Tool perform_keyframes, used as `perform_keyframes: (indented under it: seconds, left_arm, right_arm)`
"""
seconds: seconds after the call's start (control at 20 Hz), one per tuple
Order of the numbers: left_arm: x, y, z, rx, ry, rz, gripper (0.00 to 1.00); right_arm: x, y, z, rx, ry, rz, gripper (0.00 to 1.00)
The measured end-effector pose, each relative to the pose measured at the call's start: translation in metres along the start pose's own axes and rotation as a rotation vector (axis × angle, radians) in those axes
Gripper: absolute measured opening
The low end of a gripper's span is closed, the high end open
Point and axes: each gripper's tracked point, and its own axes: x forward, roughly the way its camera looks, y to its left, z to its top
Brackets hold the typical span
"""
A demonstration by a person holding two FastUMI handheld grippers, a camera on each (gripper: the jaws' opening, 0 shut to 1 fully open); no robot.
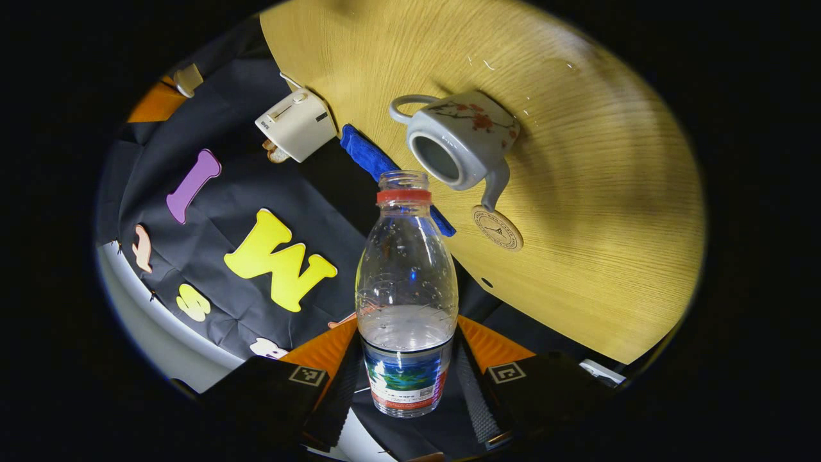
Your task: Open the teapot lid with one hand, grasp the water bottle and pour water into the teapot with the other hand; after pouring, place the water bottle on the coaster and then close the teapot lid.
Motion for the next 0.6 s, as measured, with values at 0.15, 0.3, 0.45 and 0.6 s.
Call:
perform_keyframes:
  seconds: [0.15,0.3,0.45,0.6]
  left_arm:
    - [0.0023,-0.0032,-0.0046,0.005,0.011,-0.002,0.76]
    - [0.0008,-0.0032,-0.0056,-0.007,0.008,0.000,0.76]
    - [0.0008,-0.0005,-0.0050,-0.041,-0.011,0.016,0.76]
    - [0.0033,0.0036,-0.0022,-0.165,-0.049,0.028,0.76]
  right_arm:
    - [0.0016,-0.0016,-0.0018,-0.001,0.004,-0.003,0.00]
    - [0.0030,-0.0016,-0.0041,0.002,0.008,-0.003,0.00]
    - [0.0033,-0.0044,-0.0035,0.011,0.010,-0.006,0.00]
    - [0.0033,-0.0084,-0.0032,0.008,0.007,-0.016,0.00]
